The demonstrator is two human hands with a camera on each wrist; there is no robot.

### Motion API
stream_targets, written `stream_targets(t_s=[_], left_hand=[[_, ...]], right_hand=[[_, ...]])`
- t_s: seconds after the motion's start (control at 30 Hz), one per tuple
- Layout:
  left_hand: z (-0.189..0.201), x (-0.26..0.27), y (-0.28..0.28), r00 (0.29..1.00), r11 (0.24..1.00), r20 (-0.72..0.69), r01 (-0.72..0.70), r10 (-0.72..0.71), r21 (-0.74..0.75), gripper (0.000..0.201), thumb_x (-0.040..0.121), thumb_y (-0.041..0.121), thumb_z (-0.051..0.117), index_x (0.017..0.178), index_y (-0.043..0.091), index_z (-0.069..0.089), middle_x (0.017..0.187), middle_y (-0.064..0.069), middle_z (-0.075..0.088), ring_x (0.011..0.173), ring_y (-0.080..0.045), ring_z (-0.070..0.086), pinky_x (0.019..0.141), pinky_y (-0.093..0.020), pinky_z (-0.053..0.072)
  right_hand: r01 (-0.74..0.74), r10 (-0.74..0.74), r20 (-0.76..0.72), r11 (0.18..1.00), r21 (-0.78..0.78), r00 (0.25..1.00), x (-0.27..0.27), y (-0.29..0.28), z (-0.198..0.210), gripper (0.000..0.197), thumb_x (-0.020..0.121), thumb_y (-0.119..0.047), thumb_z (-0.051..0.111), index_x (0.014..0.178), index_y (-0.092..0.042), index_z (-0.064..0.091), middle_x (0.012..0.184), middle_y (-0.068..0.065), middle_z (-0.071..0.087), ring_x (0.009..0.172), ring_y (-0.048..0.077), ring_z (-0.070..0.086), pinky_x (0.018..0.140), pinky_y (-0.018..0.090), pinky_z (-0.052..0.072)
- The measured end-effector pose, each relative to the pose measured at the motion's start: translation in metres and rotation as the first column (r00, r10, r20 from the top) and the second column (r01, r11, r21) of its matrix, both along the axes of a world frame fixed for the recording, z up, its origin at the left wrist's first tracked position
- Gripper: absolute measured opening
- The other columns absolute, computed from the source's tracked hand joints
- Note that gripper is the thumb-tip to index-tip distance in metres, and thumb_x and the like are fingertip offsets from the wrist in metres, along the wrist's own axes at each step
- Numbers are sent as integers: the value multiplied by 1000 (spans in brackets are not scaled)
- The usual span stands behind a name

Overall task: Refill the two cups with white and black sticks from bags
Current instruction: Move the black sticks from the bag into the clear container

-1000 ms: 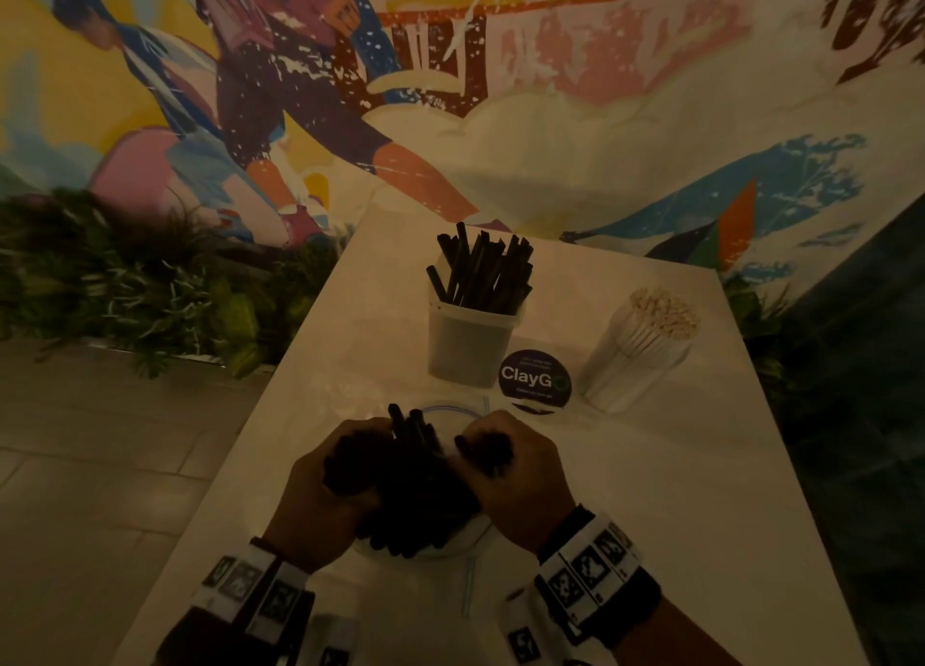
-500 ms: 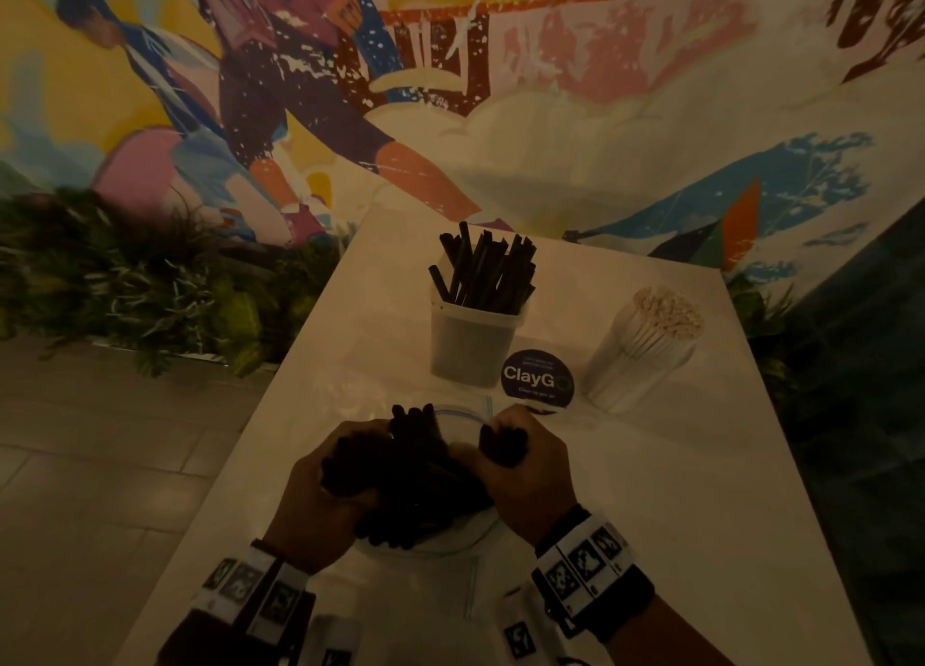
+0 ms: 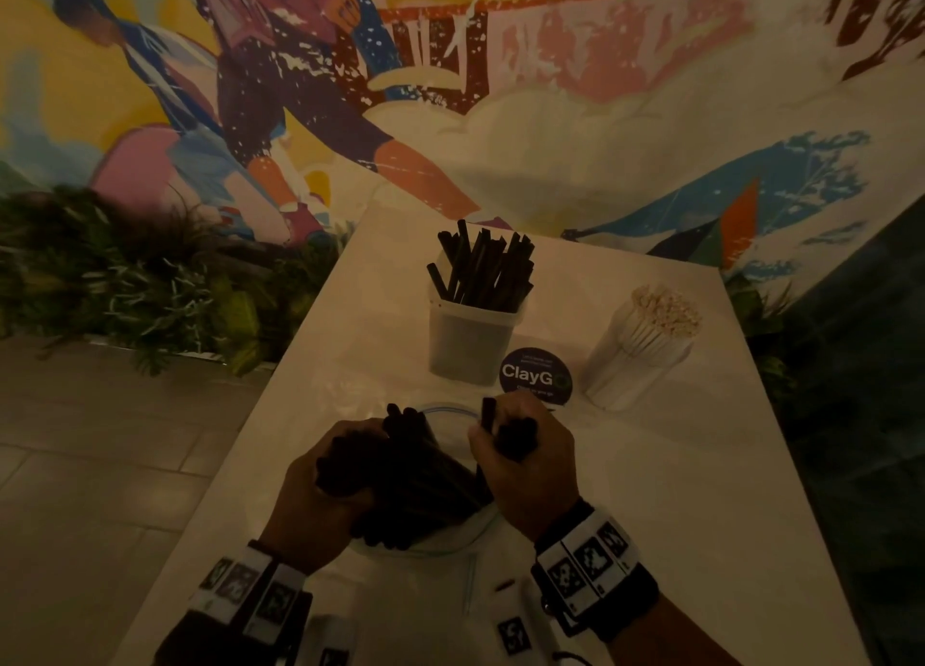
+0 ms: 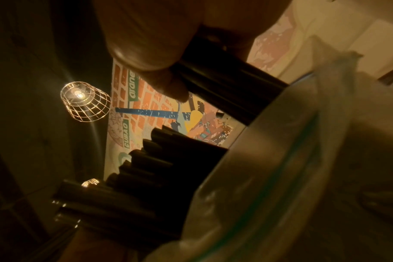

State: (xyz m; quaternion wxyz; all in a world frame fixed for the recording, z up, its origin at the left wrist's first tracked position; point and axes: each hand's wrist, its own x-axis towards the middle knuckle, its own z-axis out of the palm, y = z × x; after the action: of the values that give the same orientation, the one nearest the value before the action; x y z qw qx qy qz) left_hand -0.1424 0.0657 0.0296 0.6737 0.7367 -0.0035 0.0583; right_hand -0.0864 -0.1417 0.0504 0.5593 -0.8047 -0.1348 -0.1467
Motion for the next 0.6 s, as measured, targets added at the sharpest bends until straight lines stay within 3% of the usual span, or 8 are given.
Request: stream_targets(t_s=[0.13, 0.3, 0.43, 0.5, 0.6], left_hand=[[1, 0, -1, 1000, 999, -8, -2, 1, -40, 40, 60, 32, 68, 97, 48, 64, 107, 4, 68, 103, -23, 64, 97, -54, 46], [2, -1, -1, 1000, 1000, -8, -7, 7, -1, 41, 60, 33, 65, 97, 51, 63, 105, 8, 67, 103, -24, 63, 97, -52, 46], [4, -1, -2, 1000, 999, -1, -19, 19, 46, 40, 61, 37, 64, 97, 54, 62, 105, 9, 67, 99, -16, 65, 95, -46, 49], [3, -1, -1, 1000, 998, -1, -23, 23, 56, 40, 62, 40, 65, 99, 55, 61, 106, 9, 67, 100, -17, 65, 95, -47, 49], [-2, -1, -1, 1000, 1000, -7, -10, 10, 10, 42, 61, 43, 72, 101, 51, 62, 107, 3, 67, 103, -24, 64, 97, -53, 46]], right_hand=[[-36, 45, -136, 997, 69, 990, -2, 3, -7, 34, 72, -6, 61, 68, -37, 47, 73, -12, 61, 73, 12, 61, 69, 31, 51], [-45, 86, -149, 964, 263, 985, -4, 7, 8, 44, 71, 3, 51, 77, -40, 49, 86, -3, 67, 86, 21, 65, 84, 39, 54], [-62, 105, -134, 954, 294, 985, 0, 6, 11, 43, 72, 9, 48, 105, -19, 52, 85, 0, 66, 86, 20, 64, 84, 32, 53], [-47, 81, -152, 976, 214, 985, 0, 5, 3, 32, 70, 8, 47, 90, -14, 59, 82, -3, 64, 82, 15, 62, 80, 30, 51], [-37, 69, -216, 988, 153, 974, -2, 4, -10, 28, 65, 6, 45, 74, -17, 57, 75, -3, 61, 75, 15, 59, 75, 35, 50]])
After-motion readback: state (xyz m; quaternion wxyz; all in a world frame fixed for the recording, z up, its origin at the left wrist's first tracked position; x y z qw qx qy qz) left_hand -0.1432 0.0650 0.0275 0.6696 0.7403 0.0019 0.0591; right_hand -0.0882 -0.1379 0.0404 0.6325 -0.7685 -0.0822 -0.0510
